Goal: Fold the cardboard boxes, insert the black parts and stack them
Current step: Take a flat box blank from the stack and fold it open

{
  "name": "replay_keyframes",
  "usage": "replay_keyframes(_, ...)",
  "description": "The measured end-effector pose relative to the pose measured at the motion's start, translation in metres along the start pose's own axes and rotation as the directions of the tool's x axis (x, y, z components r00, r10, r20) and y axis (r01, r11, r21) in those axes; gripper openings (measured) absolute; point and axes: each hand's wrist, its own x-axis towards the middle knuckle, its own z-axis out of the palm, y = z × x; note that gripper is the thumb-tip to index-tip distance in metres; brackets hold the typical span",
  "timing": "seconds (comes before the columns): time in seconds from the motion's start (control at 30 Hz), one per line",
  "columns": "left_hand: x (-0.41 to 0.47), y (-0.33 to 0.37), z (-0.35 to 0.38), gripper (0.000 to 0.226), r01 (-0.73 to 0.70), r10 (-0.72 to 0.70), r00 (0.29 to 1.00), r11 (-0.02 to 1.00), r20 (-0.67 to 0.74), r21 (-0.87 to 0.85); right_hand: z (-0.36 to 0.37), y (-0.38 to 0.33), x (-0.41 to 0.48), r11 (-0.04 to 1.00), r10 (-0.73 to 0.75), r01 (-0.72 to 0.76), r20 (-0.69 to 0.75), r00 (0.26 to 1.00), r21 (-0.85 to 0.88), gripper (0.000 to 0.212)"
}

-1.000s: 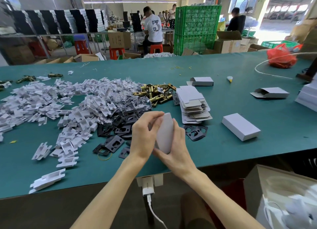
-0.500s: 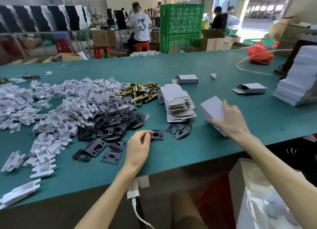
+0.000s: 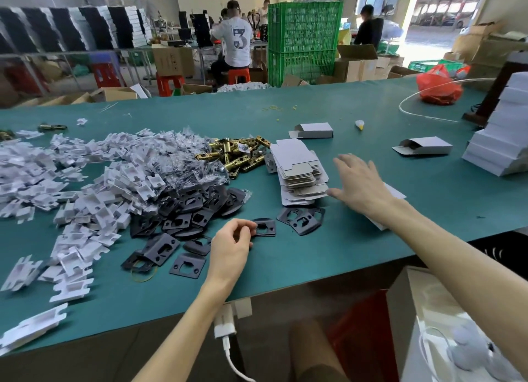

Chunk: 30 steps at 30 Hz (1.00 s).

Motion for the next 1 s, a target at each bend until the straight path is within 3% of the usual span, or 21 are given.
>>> replay_keyframes(0.13, -0.001, -0.001, -0.002, 0.026, 0.009, -0.009, 1.000, 1.000, -0.013, -0.005, -0.001, -0.054, 0.033, 0.980, -0.165, 0.167, -0.024, 0.986, 0.106, 0.057)
replay_keyframes(0.23, -0.002, 0.000, -0.004, 0.027, 0.013, -0.013, 1.000, 1.000, -0.012, 0.011, 0.007, -0.073, 0.055, 0.987, -0.147, 0.142, 0.073, 0.986, 0.071, 0.064)
replay_keyframes(0.3, -0.002, 0.000, -0.004, 0.027, 0.013, -0.013, 1.000, 1.000, -0.004, 0.017, 0.012, -0.075, 0.062, 0.995, -0.098, 0.096, 0.105, 0.990, 0.025, 0.055)
replay_keyframes(0.4, -0.002, -0.001, -0.004, 0.027, 0.009, -0.009, 1.000, 1.000, -0.004, 0.022, 0.020, -0.076, 0.059, 0.990, -0.128, 0.128, 0.004, 0.992, -0.052, 0.037)
replay_keyframes(0.53, 0.000, -0.001, -0.002, 0.026, 0.016, -0.016, 1.000, 1.000, -0.009, 0.018, 0.014, -0.073, 0.044, 0.971, -0.222, 0.207, -0.130, 0.966, -0.117, 0.037)
replay_keyframes(0.6, 0.000, -0.002, -0.002, 0.027, 0.021, -0.021, 1.000, 1.000, -0.007, -0.004, 0.008, -0.072, 0.034, 0.978, -0.208, 0.204, -0.247, 0.947, -0.042, 0.040)
replay_keyframes(0.7, 0.001, 0.000, -0.005, 0.026, 0.022, -0.021, 1.000, 0.994, 0.006, -0.109, 0.001, -0.078, 0.013, 0.937, -0.152, 0.286, -0.505, 0.849, 0.200, 0.029)
replay_keyframes(0.8, 0.002, 0.004, -0.010, 0.028, 0.037, -0.015, 0.997, 0.945, 0.073, -0.324, 0.004, -0.095, -0.018, 0.850, -0.174, 0.453, -0.669, 0.723, 0.268, 0.016)
replay_keyframes(0.9, 0.002, 0.007, -0.017, 0.060, 0.146, -0.080, 0.987, 0.804, 0.139, -0.576, 0.028, -0.115, -0.055, 0.729, -0.397, 0.652, -0.647, 0.651, 0.209, 0.020)
replay_keyframes(1.0, 0.002, 0.005, -0.022, 0.077, 0.224, -0.151, 0.974, 0.710, 0.167, -0.668, 0.059, -0.133, -0.084, 0.653, -0.538, 0.735, -0.570, 0.621, 0.184, 0.027)
